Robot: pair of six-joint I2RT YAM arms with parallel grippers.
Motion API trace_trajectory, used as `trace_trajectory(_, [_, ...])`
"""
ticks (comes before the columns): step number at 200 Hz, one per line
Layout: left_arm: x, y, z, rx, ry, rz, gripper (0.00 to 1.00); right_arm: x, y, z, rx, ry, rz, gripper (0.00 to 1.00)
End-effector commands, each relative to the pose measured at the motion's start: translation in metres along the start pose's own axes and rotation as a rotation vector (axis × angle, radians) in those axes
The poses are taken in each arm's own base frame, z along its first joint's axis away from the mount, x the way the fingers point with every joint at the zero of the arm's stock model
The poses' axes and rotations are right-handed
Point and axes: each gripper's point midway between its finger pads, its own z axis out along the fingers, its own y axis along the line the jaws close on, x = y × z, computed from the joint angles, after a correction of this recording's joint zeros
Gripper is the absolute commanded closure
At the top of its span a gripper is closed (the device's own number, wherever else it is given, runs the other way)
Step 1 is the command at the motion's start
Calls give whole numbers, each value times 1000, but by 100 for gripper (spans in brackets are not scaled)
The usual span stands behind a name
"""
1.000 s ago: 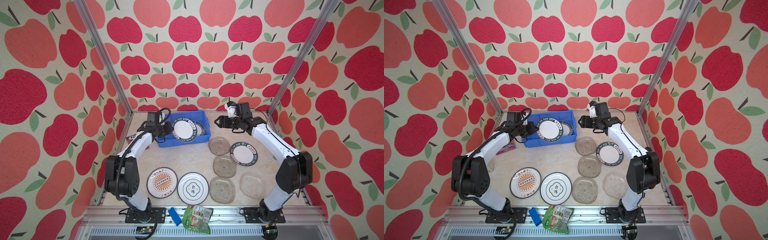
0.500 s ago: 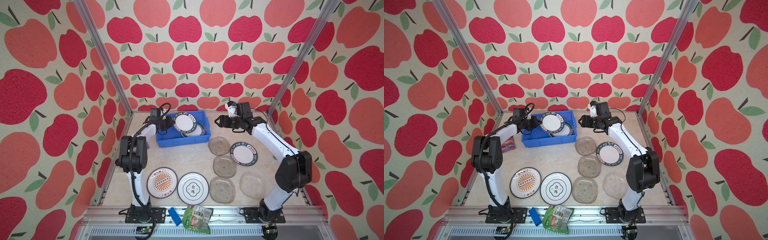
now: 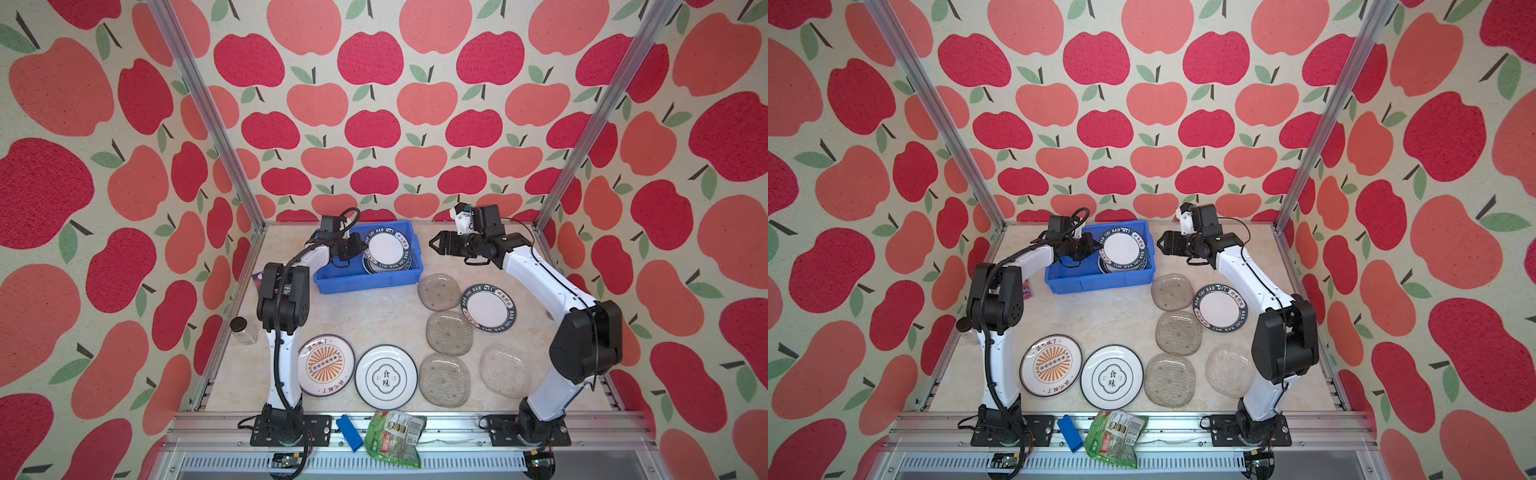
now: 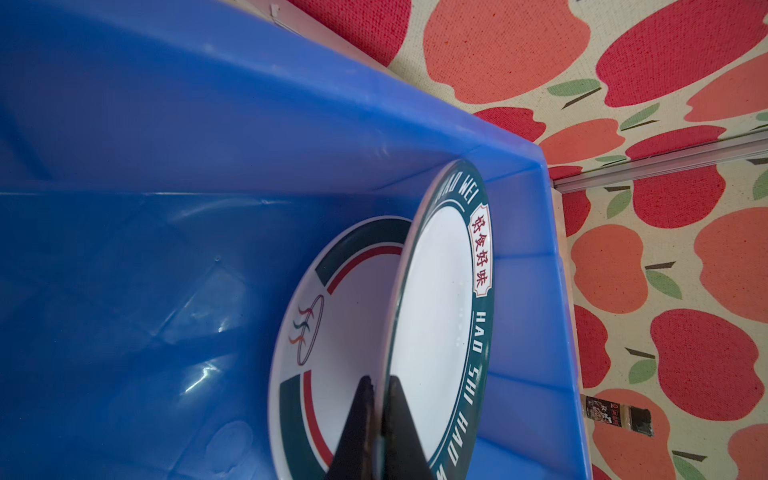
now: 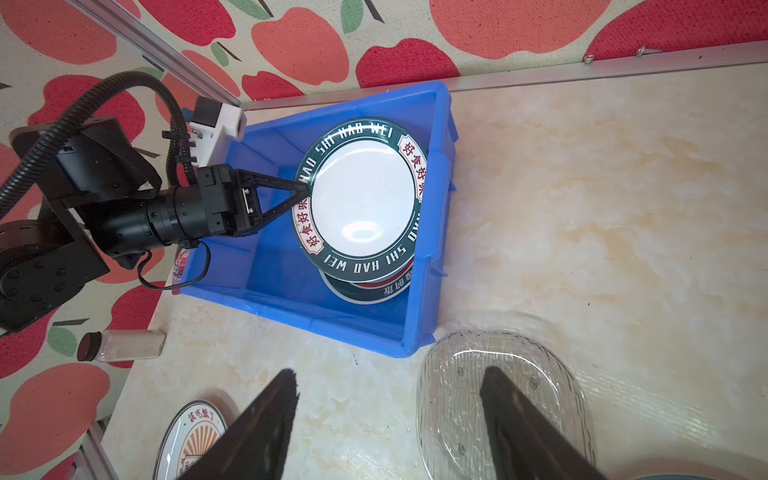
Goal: Place the plates into the plastic bin on the countertop
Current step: 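Carry the plate over the blue bin with the left gripper and lower it in, then open the left gripper in the bin while the right gripper reaches for another plate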
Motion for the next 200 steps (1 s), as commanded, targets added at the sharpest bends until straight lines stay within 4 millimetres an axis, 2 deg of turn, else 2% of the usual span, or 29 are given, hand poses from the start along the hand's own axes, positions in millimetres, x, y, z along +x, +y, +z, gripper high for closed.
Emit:
trace_trajectory(1, [2, 1, 7, 19, 19, -24, 100, 1, -2, 0, -5, 5, 8, 27])
trace_trajectory(38, [8, 9, 14, -3, 48, -47, 100, 2, -3, -2, 2, 3, 9, 26])
trace_trajectory(72, [14, 12, 19, -34, 78, -37, 64, 0, -4, -5, 17, -3, 6, 25])
trace_trajectory(85, [13, 11, 18, -35, 77, -32, 58, 1, -5, -6, 22, -5, 3, 25])
trace_trajectory(105, [10, 9, 15, -41, 75, -19, 56, 2, -5, -8, 26, -1, 2, 25])
trace_trajectory(116, [5, 7, 10, -45, 67, -11, 53, 2, -4, -11, 27, -4, 0, 25])
trace_trajectory(127, [-1, 4, 5, -52, 54, 3, 44, 2, -5, -15, 28, -7, -3, 25])
trace_trajectory(158, [-16, -2, -15, -90, 17, 54, 29, 11, -9, -28, 50, 5, -1, 25])
trace_trajectory(174, [-24, -5, -26, -108, -3, 69, 20, 22, -15, -33, 78, 17, 8, 25])
trace_trajectory(200, [-34, -14, -51, -124, -43, 98, 17, 45, -35, -46, 127, 21, 52, 25])
